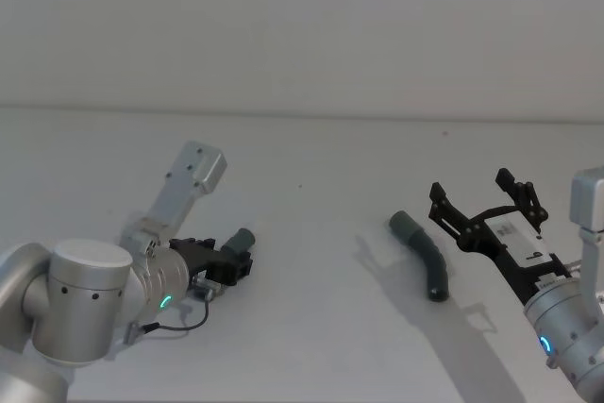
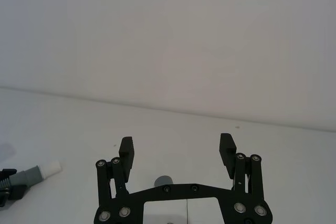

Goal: Use both hands to pick up one end of the pipe from the table, align the ends, and insert them.

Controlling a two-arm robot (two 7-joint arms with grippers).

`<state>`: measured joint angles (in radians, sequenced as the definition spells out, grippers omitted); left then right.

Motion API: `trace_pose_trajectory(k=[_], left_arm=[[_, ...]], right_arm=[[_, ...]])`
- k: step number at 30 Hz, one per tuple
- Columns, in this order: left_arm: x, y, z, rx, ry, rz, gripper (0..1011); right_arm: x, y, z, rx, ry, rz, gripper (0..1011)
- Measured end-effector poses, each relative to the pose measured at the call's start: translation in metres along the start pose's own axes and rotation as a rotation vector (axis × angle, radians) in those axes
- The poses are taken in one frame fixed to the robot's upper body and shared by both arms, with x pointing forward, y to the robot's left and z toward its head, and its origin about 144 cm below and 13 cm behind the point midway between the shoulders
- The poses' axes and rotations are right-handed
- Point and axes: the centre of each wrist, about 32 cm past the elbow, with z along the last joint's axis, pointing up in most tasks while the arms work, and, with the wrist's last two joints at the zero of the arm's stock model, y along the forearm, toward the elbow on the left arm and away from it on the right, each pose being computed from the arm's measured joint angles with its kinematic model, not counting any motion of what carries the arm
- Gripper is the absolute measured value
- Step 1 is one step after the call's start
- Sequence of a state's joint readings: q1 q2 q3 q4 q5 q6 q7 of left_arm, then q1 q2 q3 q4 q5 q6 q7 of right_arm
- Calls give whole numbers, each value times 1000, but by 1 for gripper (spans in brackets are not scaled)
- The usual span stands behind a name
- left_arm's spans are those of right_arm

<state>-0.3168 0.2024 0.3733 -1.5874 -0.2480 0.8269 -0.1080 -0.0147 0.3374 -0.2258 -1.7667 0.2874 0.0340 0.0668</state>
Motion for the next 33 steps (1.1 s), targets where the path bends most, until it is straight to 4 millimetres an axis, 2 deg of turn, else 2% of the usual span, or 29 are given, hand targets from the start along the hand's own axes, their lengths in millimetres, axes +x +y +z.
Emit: trace_pose_trajectory(k=[33], left_arm=[[0,0,0,4,0,1,382]], right_arm=[[1,3,4,-37,-11,10,1000]])
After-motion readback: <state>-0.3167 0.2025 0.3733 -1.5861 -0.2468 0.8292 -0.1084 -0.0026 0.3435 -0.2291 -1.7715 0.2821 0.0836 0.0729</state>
